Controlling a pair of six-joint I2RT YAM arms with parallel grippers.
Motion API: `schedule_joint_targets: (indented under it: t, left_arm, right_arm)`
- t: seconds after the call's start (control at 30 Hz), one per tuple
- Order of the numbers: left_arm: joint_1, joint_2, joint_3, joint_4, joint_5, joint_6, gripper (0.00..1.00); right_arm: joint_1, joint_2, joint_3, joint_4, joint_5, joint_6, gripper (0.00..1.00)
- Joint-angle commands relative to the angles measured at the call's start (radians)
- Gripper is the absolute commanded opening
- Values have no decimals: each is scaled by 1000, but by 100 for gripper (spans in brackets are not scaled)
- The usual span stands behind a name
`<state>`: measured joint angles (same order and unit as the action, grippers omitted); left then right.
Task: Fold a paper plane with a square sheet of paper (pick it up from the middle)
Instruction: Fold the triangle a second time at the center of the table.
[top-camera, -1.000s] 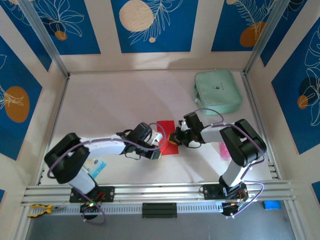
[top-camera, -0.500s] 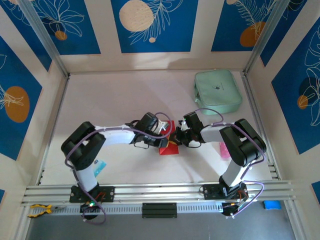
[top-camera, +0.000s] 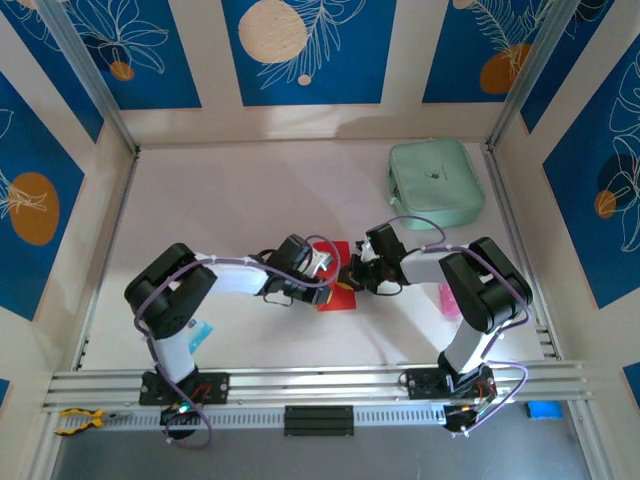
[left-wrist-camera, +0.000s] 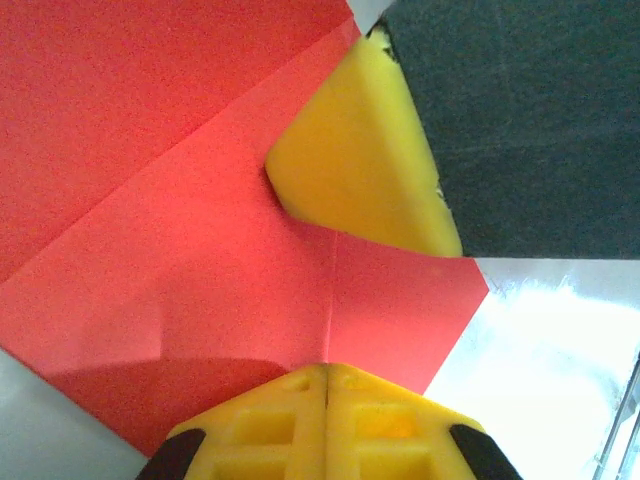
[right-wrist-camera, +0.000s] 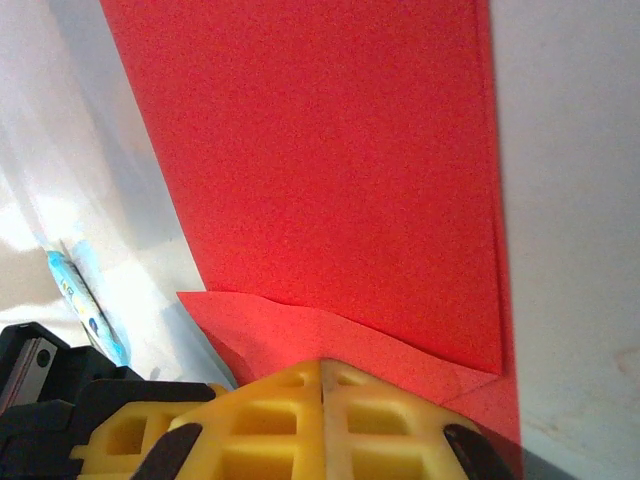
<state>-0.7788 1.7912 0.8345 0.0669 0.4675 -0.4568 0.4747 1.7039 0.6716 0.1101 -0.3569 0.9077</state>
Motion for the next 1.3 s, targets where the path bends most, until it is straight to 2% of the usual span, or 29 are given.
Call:
schedule_joint_targets:
  t: [0.0,0.27,0.4,0.53,0.7,1.07,1.27]
  left_arm:
    - [5,9,-51,-132,-58,17,0]
    - [6,4,-33,-116,-71,7,0]
    - [6,2,-41,-90,-76,-14,0]
    - [5,-1,-47,-87,-78,-18,0]
    - [5,4,-52,-85,-73,-20,0]
    - [6,34,-55,-68,-47,-27,0]
    - [6,33,-61,-65,-45,-30,0]
  right_arm:
    - [-8,-15,6,-102,30,-35,0]
    - [23,-57,32,-31,-43,-60,3]
    - [66,-24,19,37,-19,-13,3]
    - [78,25,2,-9,57,12,1]
    - [4,41,-62,62,47,33,1]
    - [-144,19,-22,13,59,-26,2]
    - [-168,-65,-12,7,37,-47,3]
